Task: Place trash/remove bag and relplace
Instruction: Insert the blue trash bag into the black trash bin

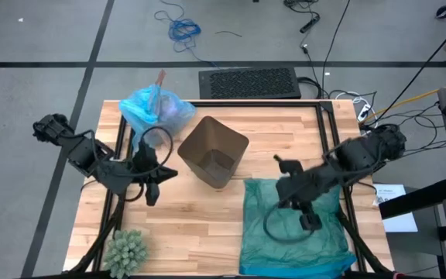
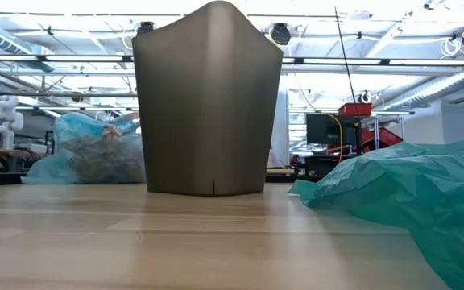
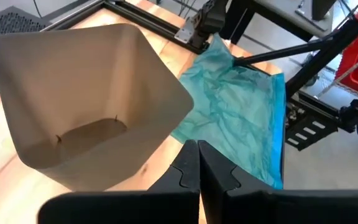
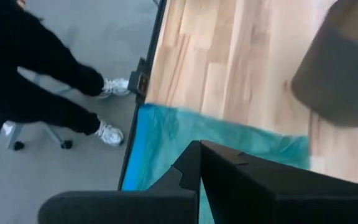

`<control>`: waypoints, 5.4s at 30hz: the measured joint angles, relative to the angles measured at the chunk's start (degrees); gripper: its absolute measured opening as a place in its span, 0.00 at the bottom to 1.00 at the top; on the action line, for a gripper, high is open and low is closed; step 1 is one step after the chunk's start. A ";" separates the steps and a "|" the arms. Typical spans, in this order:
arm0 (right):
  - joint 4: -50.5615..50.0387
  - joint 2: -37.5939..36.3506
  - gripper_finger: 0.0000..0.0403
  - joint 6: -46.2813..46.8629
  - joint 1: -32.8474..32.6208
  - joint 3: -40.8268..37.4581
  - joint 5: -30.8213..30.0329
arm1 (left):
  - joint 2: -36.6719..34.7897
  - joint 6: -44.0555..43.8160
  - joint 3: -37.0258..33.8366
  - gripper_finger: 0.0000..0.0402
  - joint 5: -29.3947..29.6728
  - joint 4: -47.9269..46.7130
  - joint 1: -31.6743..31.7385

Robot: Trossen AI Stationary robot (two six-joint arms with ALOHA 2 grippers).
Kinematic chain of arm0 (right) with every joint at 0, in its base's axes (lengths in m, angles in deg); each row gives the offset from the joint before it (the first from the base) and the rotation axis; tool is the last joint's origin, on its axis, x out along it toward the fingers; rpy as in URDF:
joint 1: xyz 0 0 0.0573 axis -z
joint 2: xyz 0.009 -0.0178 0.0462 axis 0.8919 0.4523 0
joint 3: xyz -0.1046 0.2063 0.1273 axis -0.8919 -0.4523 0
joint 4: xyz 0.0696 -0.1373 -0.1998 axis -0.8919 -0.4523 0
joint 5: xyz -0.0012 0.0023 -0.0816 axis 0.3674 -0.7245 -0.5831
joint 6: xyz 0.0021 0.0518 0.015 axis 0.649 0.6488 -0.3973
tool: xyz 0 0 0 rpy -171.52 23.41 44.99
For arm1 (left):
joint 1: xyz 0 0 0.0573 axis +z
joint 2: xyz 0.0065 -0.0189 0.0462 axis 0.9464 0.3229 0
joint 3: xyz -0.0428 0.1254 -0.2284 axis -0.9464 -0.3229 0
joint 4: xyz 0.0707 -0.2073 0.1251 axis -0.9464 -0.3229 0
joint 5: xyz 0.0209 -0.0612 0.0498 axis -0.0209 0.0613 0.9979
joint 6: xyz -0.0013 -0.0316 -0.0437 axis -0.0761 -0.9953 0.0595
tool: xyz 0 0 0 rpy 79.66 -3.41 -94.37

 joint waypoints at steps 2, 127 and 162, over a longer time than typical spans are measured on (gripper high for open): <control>-0.07 -0.06 0.00 1.56 -1.64 -2.39 0.04 | 0.05 -1.13 0.00 0.00 1.41 0.02 -1.40; -10.76 28.40 0.00 49.88 -19.29 8.27 -22.75 | -0.12 22.10 14.77 0.00 -15.85 0.90 -3.54; 59.79 15.82 0.00 -30.34 8.83 19.00 -46.86 | -0.54 42.34 32.48 0.00 -4.63 4.70 -3.53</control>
